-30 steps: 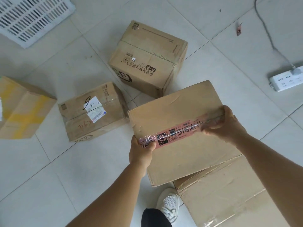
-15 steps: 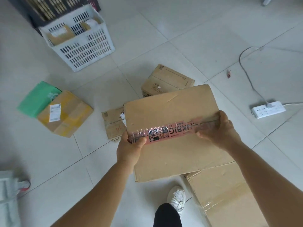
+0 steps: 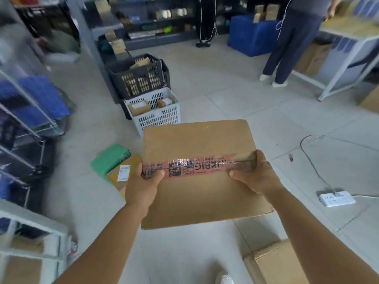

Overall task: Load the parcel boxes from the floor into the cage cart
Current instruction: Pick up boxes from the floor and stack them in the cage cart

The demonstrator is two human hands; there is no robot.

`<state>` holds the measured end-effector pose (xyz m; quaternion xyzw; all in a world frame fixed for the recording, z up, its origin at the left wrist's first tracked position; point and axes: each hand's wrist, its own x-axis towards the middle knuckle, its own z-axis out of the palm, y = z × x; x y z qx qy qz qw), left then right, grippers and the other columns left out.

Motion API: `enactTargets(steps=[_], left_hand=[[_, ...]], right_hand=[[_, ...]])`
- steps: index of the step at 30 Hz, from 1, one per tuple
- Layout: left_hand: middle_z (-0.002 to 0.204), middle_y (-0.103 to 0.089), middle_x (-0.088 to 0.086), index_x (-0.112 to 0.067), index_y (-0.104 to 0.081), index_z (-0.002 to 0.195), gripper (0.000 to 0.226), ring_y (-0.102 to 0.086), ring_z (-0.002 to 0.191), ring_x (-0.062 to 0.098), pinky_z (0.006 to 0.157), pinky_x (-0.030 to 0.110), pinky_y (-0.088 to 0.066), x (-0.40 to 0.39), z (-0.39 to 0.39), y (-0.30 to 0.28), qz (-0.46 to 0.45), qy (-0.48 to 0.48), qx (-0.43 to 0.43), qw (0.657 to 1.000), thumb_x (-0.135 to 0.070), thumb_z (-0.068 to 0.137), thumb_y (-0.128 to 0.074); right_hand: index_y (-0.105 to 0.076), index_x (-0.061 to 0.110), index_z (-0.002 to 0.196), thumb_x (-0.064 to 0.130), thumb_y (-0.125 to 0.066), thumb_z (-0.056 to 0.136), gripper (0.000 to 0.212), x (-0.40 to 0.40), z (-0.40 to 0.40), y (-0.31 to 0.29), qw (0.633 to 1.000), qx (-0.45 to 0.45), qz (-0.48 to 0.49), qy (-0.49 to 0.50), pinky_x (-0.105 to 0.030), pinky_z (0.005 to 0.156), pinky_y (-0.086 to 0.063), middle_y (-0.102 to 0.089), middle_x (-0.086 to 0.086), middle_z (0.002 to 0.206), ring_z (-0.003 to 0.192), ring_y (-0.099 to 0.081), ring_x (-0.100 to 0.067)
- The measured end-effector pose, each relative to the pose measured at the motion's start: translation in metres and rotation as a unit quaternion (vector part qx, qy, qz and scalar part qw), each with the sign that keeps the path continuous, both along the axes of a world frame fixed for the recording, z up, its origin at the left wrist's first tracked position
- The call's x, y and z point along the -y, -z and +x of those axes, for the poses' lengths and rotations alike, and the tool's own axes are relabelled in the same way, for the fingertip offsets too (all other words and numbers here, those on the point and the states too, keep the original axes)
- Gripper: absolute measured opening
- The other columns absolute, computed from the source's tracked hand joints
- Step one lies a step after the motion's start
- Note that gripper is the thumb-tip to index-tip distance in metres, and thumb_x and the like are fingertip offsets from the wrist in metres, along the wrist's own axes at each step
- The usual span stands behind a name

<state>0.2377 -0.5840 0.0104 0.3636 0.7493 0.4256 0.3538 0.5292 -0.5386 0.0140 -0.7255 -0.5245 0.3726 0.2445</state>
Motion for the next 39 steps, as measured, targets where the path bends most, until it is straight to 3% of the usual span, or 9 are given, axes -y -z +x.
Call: enactTargets(steps=[5, 10, 15, 20, 24, 27, 31, 35, 39], left_hand=[[0.107, -0.064, -0.007, -0.025, -0.059, 0.116, 0.036, -0.060, 0.102, 0.020, 0.097, 0.038, -0.047, 0.029, -0.063, -0.063, 0.042, -0.065, -0.011, 0.997, -0.031, 0.083, -0.072], [0.098, -0.065, -0.008, -0.029, -0.060, 0.109, 0.025, -0.061, 0.094, 0.020, 0.085, 0.038, -0.049, 0.059, -0.117, -0.116, 0.078, -0.130, -0.026, 0.988, -0.030, 0.085, -0.069], [0.102, -0.067, -0.005, -0.027, -0.063, 0.112, 0.026, -0.061, 0.092, 0.019, 0.080, 0.036, -0.048, 0.095, -0.164, -0.161, 0.109, -0.210, -0.035, 0.971, -0.030, 0.087, -0.068], [0.099, -0.067, -0.004, -0.026, -0.062, 0.108, 0.022, -0.063, 0.093, 0.022, 0.085, 0.038, -0.050, 0.139, -0.199, -0.202, 0.138, -0.296, -0.054, 0.944, -0.027, 0.087, -0.068], [0.097, -0.070, -0.004, -0.028, -0.065, 0.101, 0.017, -0.066, 0.091, 0.022, 0.086, 0.043, -0.054, 0.184, -0.221, -0.225, 0.161, -0.360, -0.078, 0.916, -0.028, 0.085, -0.070], [0.092, -0.071, -0.007, -0.032, -0.065, 0.091, 0.011, -0.068, 0.087, 0.020, 0.084, 0.043, -0.055, 0.222, -0.234, -0.239, 0.170, -0.405, -0.104, 0.892, -0.031, 0.083, -0.071], [0.090, -0.067, -0.010, -0.032, -0.062, 0.091, 0.010, -0.065, 0.084, 0.014, 0.079, 0.034, -0.055, 0.278, -0.243, -0.257, 0.185, -0.460, -0.127, 0.859, -0.030, 0.085, -0.070], [0.095, -0.069, -0.008, -0.029, -0.065, 0.102, 0.025, -0.067, 0.089, 0.019, 0.085, 0.042, -0.055, 0.338, -0.255, -0.271, 0.186, -0.515, -0.144, 0.824, -0.037, 0.079, -0.073], [0.093, -0.068, -0.012, -0.029, -0.065, 0.104, 0.021, -0.065, 0.090, 0.016, 0.085, 0.037, -0.053, 0.400, -0.266, -0.278, 0.187, -0.550, -0.172, 0.796, -0.032, 0.084, -0.071]], right_hand=[[-0.037, 0.031, 0.122, 0.059, -0.080, 0.051, 0.088, -0.005, -0.071, -0.070, 0.996, 0.011, 0.043, -0.071, -0.046, 0.091, -0.051, -0.055, -0.003, 0.119, 0.106, -0.058, -0.026], [-0.035, 0.028, 0.132, 0.053, -0.081, 0.065, 0.085, -0.014, -0.139, -0.122, 0.988, 0.005, 0.068, -0.141, -0.036, 0.087, -0.045, -0.050, -0.003, 0.129, 0.111, -0.055, -0.026], [-0.032, 0.030, 0.138, 0.074, -0.070, 0.040, 0.114, -0.022, -0.210, -0.167, 0.967, -0.011, 0.092, -0.236, -0.046, 0.099, -0.047, -0.052, 0.000, 0.133, 0.118, -0.054, -0.028], [-0.038, 0.030, 0.132, 0.052, -0.084, 0.061, 0.087, -0.019, -0.278, -0.203, 0.936, -0.059, 0.142, -0.316, -0.041, 0.095, -0.048, -0.052, -0.001, 0.131, 0.115, -0.054, -0.024], [-0.033, 0.030, 0.140, 0.053, -0.084, 0.063, 0.094, -0.007, -0.332, -0.227, 0.903, -0.087, 0.165, -0.387, -0.039, 0.094, -0.048, -0.050, -0.003, 0.134, 0.116, -0.053, -0.024], [-0.036, 0.027, 0.136, 0.046, -0.083, 0.069, 0.084, 0.014, -0.367, -0.247, 0.876, -0.103, 0.189, -0.432, -0.037, 0.090, -0.047, -0.051, -0.002, 0.129, 0.113, -0.052, -0.023], [-0.043, 0.029, 0.125, 0.054, -0.083, 0.058, 0.082, 0.054, -0.412, -0.265, 0.843, -0.119, 0.195, -0.486, -0.042, 0.092, -0.049, -0.058, 0.000, 0.122, 0.111, -0.057, -0.023], [-0.044, 0.036, 0.115, 0.069, -0.071, 0.035, 0.091, 0.103, -0.454, -0.280, 0.814, -0.151, 0.189, -0.528, -0.042, 0.093, -0.050, -0.059, 0.001, 0.120, 0.108, -0.058, -0.021], [-0.043, 0.033, 0.126, 0.058, -0.081, 0.052, 0.087, 0.160, -0.489, -0.294, 0.780, -0.162, 0.183, -0.576, -0.041, 0.090, -0.049, -0.057, 0.002, 0.124, 0.110, -0.057, -0.023]])
